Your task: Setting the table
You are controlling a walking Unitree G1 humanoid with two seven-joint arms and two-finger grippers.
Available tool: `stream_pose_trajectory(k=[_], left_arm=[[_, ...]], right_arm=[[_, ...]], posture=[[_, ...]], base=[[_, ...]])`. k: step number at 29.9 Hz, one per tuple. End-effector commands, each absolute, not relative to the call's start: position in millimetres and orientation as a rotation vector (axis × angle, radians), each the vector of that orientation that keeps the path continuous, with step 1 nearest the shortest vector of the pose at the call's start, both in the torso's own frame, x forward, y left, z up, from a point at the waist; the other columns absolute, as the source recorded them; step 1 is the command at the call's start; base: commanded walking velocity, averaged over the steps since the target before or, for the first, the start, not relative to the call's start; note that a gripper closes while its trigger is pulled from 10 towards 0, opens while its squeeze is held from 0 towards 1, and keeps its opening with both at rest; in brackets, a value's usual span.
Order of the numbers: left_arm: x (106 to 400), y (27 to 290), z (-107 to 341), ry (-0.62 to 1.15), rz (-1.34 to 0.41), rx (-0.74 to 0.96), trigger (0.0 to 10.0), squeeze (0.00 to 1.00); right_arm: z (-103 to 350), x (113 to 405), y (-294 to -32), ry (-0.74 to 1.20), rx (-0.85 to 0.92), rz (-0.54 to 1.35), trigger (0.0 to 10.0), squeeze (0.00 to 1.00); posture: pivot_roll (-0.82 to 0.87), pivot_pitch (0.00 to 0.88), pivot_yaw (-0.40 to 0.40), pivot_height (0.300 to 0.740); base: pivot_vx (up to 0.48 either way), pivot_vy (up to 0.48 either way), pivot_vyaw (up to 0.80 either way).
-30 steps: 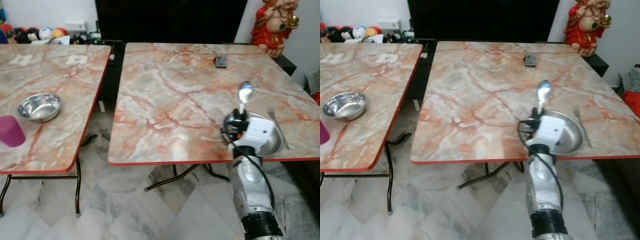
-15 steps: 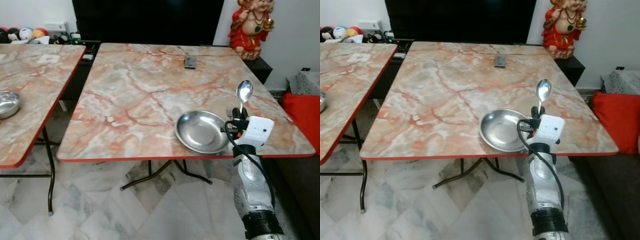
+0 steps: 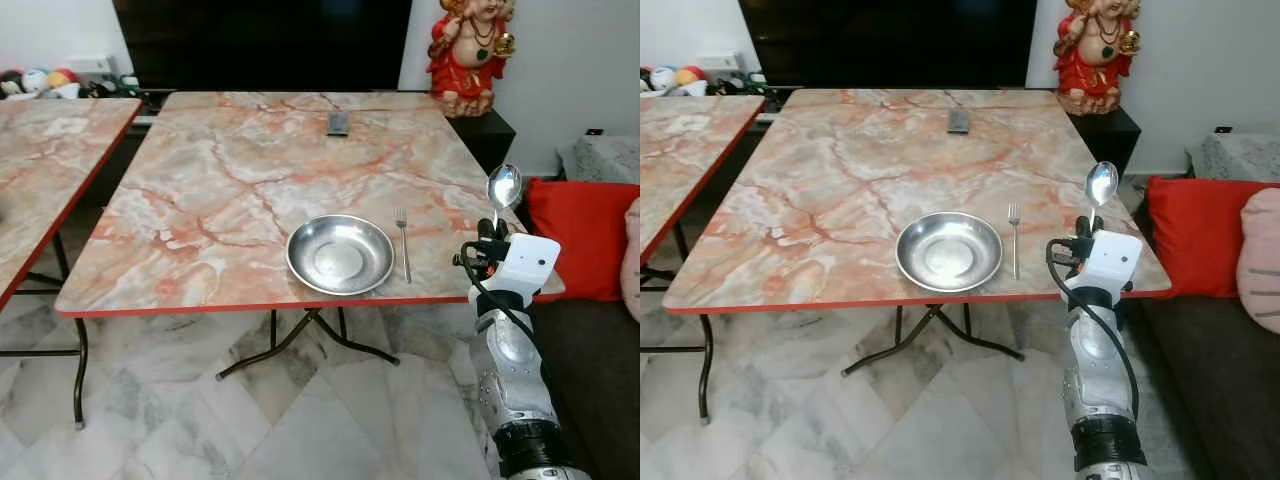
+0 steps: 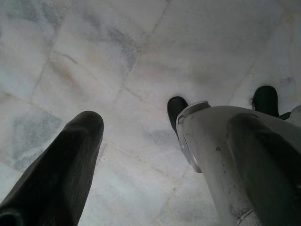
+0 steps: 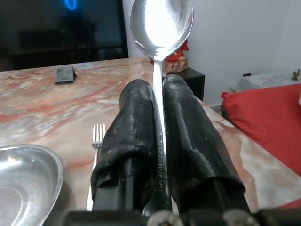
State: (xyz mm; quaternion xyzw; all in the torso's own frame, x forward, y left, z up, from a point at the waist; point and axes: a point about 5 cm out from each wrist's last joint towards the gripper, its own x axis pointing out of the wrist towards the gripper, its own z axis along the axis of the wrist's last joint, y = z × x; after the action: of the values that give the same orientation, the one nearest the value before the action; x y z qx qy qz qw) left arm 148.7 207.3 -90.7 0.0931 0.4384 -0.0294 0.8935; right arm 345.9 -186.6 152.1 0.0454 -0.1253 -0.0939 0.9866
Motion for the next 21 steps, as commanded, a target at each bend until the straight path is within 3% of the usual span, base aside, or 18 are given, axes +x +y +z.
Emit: stream_pose_trajectory(k=[1, 5, 21], left_arm=[[134.4, 208.0, -96.3, 0.960, -0.068, 0.193, 10.0, 0.00], [133.1, 212.7, -95.5, 0.955, -0.062, 0.194, 10.0, 0.00], [134.5, 217.9, -94.3, 0.958, -0.050, 0.197, 10.0, 0.00]], right_arm=[[155.2, 347.1, -184.1, -0.257, 0.088, -0.179, 10.0, 0.00], [154.7, 347.3, -182.2, -0.255, 0.088, -0.167, 10.0, 0.00], [157.5, 347.2, -176.5, -0.272, 0.078, -0.118, 10.0, 0.00]], posture=[[0.02, 0.090, -0.021, 0.740], [0.02, 0.092, -0.020, 0.740], [0.02, 0.094, -0.020, 0.740]], base=[[0.000, 0.000, 0.00], [0.000, 0.000, 0.00], [0.272, 0.000, 0.00]])
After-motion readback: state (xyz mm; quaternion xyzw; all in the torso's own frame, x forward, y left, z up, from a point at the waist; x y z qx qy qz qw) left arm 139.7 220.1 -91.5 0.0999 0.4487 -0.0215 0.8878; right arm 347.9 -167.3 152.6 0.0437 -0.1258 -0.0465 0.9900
